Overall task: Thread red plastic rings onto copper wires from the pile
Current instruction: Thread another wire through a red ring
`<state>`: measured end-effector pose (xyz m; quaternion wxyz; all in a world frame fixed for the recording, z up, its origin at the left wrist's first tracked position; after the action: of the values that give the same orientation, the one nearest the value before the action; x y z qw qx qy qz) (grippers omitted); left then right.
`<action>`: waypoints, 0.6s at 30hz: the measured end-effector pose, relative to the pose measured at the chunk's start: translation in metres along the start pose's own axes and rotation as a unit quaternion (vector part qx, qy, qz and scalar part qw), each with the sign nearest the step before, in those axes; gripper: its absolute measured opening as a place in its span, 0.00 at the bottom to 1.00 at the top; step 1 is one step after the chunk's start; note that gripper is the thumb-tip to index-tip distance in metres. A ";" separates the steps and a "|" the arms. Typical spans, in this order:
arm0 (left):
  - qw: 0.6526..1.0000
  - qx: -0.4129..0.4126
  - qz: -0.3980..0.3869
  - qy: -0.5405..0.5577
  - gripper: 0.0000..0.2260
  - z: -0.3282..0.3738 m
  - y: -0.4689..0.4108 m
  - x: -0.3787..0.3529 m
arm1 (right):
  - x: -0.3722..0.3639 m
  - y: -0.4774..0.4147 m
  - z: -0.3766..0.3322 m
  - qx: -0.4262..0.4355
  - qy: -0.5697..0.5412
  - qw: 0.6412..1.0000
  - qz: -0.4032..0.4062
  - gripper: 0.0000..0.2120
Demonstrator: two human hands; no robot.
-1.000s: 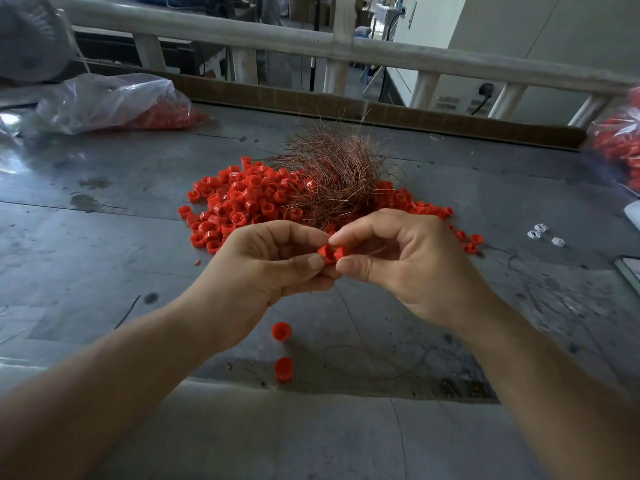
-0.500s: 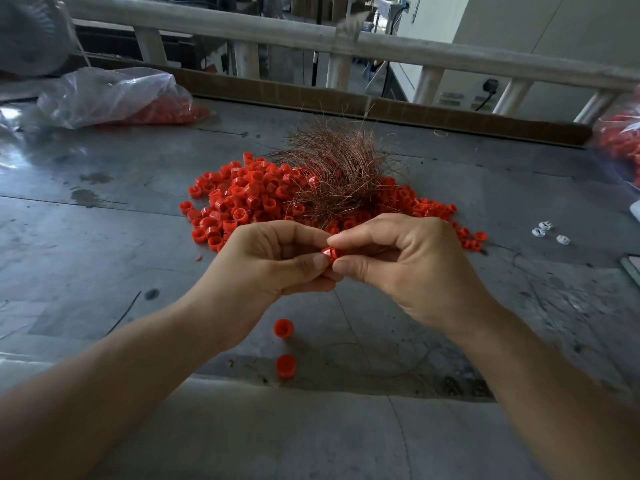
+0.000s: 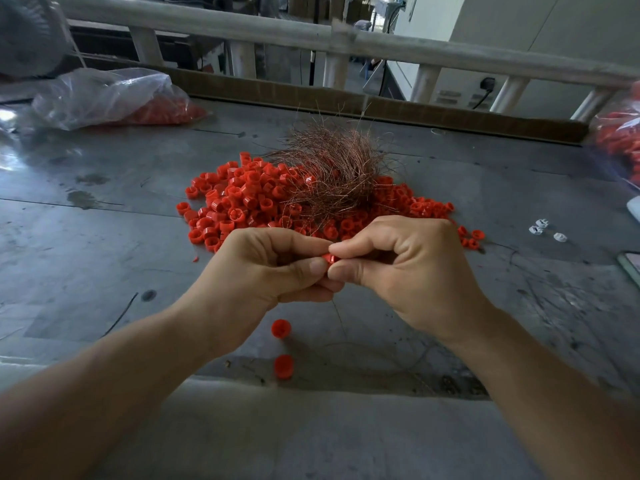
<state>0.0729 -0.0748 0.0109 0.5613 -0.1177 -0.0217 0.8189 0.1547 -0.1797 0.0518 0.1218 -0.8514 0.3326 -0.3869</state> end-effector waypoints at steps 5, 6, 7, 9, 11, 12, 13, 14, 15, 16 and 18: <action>1.000 0.004 -0.001 0.013 0.09 0.000 0.001 0.001 | -0.001 0.001 -0.002 0.015 0.004 1.000 0.006 0.08; 1.000 0.003 -0.005 0.012 0.09 0.001 0.001 0.001 | -0.001 0.000 -0.001 0.001 -0.009 1.000 -0.004 0.09; 1.000 0.003 -0.011 0.011 0.10 0.001 0.000 0.001 | -0.001 -0.001 0.001 -0.015 -0.026 0.999 -0.016 0.09; 1.000 0.008 -0.020 0.015 0.10 0.001 0.000 0.000 | -0.001 -0.002 0.005 -0.047 -0.070 0.996 -0.040 0.09; 0.999 0.016 -0.027 0.022 0.11 0.001 0.000 0.000 | -0.001 -0.002 0.007 -0.080 -0.111 0.988 -0.071 0.12; 0.999 0.020 -0.029 0.022 0.12 0.000 -0.001 0.000 | -0.002 -0.003 0.008 -0.089 -0.114 0.985 -0.093 0.15; 0.999 0.026 -0.033 0.022 0.13 0.000 -0.001 0.000 | -0.003 -0.003 0.008 -0.090 -0.101 0.984 -0.116 0.17; 0.998 0.032 -0.039 0.022 0.15 0.000 0.000 0.000 | -0.004 -0.003 0.008 -0.088 -0.079 0.983 -0.140 0.18; 0.998 0.038 -0.045 0.024 0.18 0.000 0.000 -0.001 | -0.006 -0.002 0.008 -0.086 -0.057 0.982 -0.161 0.18; 0.998 0.042 -0.049 0.028 0.20 -0.001 0.000 -0.001 | -0.007 -0.002 0.008 -0.083 -0.043 0.980 -0.175 0.16; 0.997 0.046 -0.053 0.045 0.22 -0.001 0.000 -0.003 | -0.007 -0.003 0.007 -0.079 -0.023 0.980 -0.182 0.10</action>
<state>0.0739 -0.0779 0.0106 0.6087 -0.1272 0.0346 0.7823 0.1574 -0.1733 0.0440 -0.0102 -0.9134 0.1986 -0.3552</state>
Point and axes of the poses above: each hand's wrist, its own y-axis away from the middle knuckle, its own x-axis out of the back of the hand, z = x × y, the point moved 5 cm from there along -y, towards the middle knuckle, and after that the axes turned 7 degrees about -x, right-handed, at the moved point
